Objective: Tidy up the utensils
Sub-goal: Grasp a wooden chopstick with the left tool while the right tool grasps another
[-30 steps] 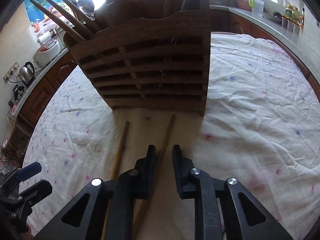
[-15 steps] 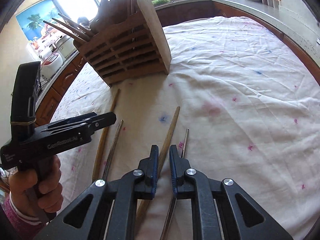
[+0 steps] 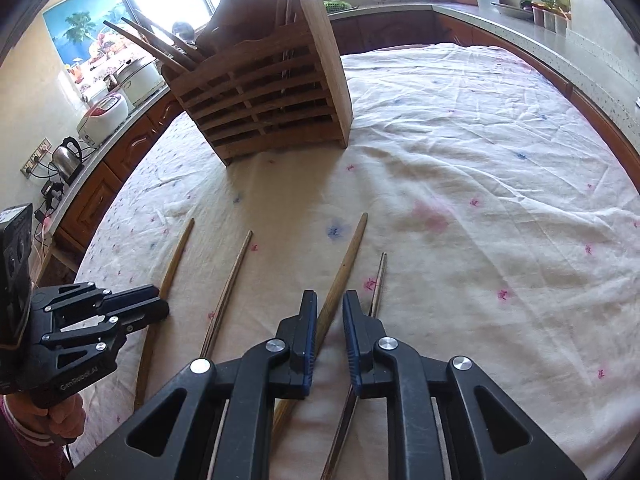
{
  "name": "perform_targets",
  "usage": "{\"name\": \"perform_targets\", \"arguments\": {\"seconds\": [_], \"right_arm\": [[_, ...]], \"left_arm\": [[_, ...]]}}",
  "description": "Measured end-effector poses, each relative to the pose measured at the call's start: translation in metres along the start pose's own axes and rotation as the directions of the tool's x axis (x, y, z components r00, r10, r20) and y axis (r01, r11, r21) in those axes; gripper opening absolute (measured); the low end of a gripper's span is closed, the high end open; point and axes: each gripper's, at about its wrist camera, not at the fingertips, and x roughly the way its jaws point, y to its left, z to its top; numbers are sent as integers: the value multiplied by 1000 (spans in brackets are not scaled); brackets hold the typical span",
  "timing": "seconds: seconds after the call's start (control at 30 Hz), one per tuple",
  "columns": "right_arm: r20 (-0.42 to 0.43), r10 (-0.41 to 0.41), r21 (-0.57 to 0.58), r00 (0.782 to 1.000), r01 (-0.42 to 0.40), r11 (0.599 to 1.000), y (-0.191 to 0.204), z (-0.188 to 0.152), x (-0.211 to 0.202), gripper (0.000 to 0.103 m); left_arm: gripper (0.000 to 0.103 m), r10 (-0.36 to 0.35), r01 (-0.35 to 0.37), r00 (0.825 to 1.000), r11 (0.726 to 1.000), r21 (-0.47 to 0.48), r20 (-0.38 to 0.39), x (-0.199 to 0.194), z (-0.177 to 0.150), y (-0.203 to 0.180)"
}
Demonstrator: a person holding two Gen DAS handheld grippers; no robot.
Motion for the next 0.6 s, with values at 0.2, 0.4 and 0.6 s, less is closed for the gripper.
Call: {"name": "perform_targets", "arguments": {"seconds": [0.2, 0.4, 0.6], "right_arm": [[25, -49, -11, 999, 49, 999, 3, 17, 7, 45], [16, -95, -60, 995, 96, 994, 9, 26, 22, 46], [36, -182, -159, 983, 186, 970, 22, 25, 30, 38]], "left_arm": [[34, 5, -6, 1000, 993, -115, -8, 0, 14, 17], [34, 45, -46, 999, 992, -115, -18, 19, 28, 14], [22, 130, -130, 991, 991, -24, 1, 33, 35, -7]]}}
